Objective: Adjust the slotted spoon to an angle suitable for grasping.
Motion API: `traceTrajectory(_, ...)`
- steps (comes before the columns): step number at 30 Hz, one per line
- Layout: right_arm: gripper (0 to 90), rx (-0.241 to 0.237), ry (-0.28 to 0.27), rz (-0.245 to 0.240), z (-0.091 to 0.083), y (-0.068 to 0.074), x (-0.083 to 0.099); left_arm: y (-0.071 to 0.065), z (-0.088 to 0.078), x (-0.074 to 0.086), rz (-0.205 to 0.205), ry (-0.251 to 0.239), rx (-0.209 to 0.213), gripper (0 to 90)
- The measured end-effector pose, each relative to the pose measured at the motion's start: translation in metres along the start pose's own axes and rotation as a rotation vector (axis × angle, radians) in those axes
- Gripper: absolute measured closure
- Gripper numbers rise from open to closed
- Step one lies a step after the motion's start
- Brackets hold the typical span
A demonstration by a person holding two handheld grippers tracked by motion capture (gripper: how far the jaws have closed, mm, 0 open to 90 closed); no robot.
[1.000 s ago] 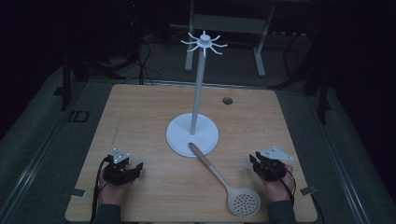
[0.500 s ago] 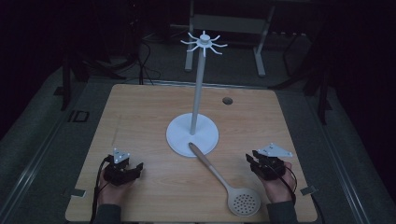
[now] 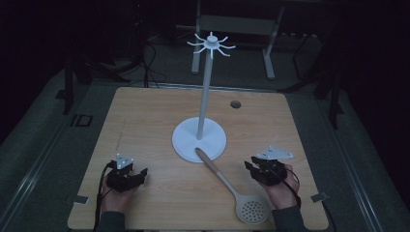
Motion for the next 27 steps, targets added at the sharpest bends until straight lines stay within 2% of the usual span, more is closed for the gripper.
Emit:
traceTrajectory(3,64.8,-0.005,0.007,-0.007,0.001,0.001,-0.001,0.000,0.000,0.000,-0.002,0.000,0.001,37.9)
traceTrajectory(4,64.1,-0.014,0.023,-0.023,0.005,0.005,-0.003,0.000,0.000,0.000,-0.002,0.001,0.000,37.8)
traceTrajectory(19,60.8,-0.048,0.060,-0.052,0.015,0.016,-0.018,0.000,0.000,0.000,-0.003,0.000,0.001,37.8)
traceTrajectory(27,58.3,-0.065,0.087,-0.080,0.022,0.027,-0.029,0.000,0.000,0.000,-0.002,0.001,0.002,37.9)
Point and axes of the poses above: each handheld gripper's, and its own axes: z roughly forward along the jaws, x roughly out of its underside, y roughly to its left, the point moved 6 cm from there along z, roughly forward along the jaws, and after that the axes turned 12 degrees about -x, right-handed, at the moved point
